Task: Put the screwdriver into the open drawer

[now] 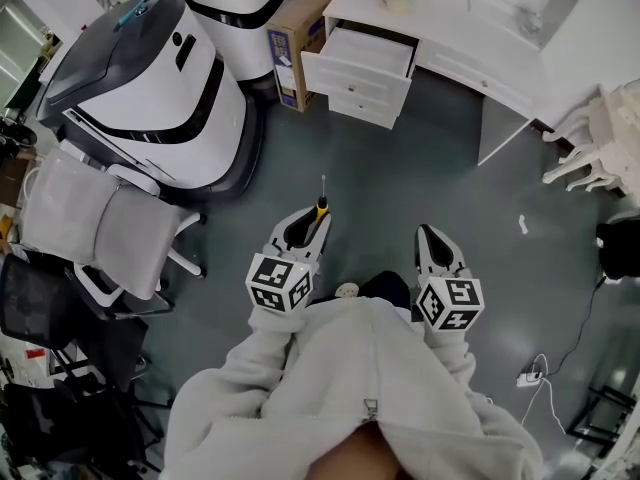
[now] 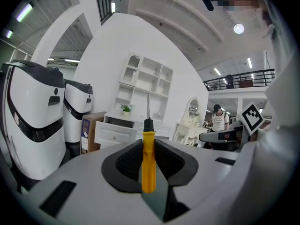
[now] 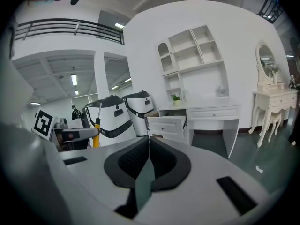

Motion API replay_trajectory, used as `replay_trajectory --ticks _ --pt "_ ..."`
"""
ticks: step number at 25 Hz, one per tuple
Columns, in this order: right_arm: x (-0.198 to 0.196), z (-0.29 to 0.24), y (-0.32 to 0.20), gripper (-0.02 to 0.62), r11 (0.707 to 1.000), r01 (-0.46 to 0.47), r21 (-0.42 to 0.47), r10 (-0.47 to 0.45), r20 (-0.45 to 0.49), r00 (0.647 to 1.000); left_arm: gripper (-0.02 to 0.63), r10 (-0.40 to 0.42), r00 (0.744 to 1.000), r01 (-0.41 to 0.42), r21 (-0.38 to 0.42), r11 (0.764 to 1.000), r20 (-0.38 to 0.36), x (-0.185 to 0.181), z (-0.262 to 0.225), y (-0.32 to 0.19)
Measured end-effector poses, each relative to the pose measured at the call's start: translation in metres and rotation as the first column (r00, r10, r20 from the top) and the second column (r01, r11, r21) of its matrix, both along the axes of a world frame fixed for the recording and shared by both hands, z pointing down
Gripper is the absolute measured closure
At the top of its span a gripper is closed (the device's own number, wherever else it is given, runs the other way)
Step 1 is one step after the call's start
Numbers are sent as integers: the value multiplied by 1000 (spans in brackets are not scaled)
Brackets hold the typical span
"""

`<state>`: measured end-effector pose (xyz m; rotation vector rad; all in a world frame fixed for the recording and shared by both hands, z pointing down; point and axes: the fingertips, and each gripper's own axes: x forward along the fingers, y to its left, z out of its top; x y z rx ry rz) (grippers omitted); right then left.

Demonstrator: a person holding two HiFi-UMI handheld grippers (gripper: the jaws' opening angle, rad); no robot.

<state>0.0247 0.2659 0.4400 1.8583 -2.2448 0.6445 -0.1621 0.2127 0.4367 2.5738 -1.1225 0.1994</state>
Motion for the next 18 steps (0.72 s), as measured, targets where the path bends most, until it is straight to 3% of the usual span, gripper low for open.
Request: replay_trajectory --ticks 7,18 --pt "-6 10 2 563 1000 -3 -18 4 29 1000 518 18 1000 -18 -24 1000 18 1 8 1" --pt "25 16 -39 563 1000 -9 -23 10 44 999 518 -6 999 7 -32 999 34 19 11 -34"
